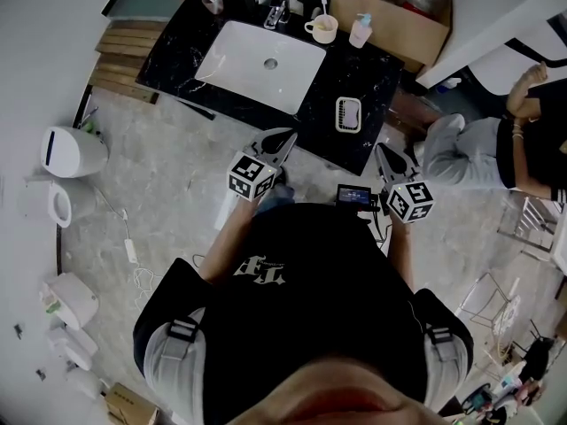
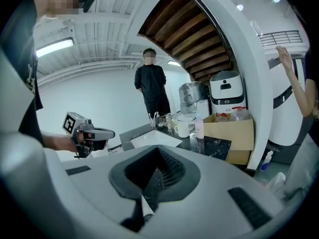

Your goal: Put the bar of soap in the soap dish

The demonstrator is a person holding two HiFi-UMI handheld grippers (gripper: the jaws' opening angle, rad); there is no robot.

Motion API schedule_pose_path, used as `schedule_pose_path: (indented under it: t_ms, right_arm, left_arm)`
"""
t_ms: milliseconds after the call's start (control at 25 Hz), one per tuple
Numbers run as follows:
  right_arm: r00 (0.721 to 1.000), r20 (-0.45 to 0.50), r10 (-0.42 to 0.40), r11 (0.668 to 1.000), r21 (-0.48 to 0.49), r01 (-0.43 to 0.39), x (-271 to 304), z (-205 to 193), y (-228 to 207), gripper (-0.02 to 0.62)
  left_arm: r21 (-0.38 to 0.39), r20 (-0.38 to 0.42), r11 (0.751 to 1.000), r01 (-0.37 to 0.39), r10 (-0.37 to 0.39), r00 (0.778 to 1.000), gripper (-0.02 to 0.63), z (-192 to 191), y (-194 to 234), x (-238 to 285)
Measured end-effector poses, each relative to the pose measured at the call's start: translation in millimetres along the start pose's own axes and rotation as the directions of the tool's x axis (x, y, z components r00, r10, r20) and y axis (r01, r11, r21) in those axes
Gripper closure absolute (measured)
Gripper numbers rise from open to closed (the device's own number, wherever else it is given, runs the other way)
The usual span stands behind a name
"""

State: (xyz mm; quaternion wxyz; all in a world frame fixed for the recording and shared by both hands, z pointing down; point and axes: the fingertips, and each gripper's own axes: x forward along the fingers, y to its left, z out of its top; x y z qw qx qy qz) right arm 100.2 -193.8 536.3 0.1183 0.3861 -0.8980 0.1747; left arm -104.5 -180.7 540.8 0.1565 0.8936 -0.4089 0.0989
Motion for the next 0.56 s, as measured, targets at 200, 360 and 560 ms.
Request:
schedule_pose_path:
  t_ms: [200, 360, 560]
  right_arm:
    - [1.0, 0.016, -0.005, 1.0, -0.009, 0.005, 2.2, 6.6, 2.2, 0.588]
    - [1.0, 0.02, -0.013, 1.0, -0.007, 0.014, 0.3, 6.5, 1.7, 0.588]
    - [0.999, 0.024, -0.021, 1.0, -0.006, 0.022, -1.2, 9.6, -0.4, 0.588]
  left_arm:
    - [0.016, 0.0, 1.0, 0.005, -0.005, 1.0, 0.598, 2.7, 1.4, -0.9]
    - [0.013, 0.01, 1.0, 0.002, -0.002, 1.0, 0.598, 5.9, 4.5, -0.6]
    - [-0.006, 0.033, 1.0, -0.011, 0.011, 0.999, 0.598, 12.1, 7.1, 1.4]
